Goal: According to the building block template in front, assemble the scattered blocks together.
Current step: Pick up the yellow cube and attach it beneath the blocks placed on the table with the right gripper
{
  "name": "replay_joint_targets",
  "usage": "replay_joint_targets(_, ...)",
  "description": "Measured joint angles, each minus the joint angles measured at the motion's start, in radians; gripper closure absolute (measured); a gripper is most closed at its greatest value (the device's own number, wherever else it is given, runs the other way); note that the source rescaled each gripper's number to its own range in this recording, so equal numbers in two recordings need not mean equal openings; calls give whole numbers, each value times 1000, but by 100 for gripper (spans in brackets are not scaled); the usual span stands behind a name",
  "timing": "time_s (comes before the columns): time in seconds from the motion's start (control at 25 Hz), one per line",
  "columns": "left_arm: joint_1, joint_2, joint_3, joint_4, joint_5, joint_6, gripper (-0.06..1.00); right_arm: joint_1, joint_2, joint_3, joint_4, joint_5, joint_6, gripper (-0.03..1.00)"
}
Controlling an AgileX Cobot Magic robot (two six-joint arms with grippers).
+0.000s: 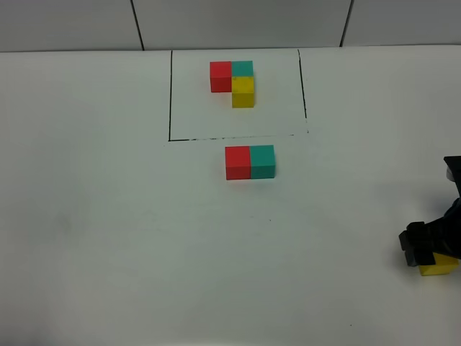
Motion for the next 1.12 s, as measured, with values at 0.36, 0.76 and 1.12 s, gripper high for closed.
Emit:
replay_joint_targets(0.36,0,0,0,0,0,0,40,-57,38,0,40,-19,-56,32)
replay_joint_targets(0.76,0,0,0,0,0,0,40,-58,61,0,72,-28,-98,32)
replay_joint_targets(1.12,0,0,0,0,0,2,40,-58,146,0,76,-81,-98,32)
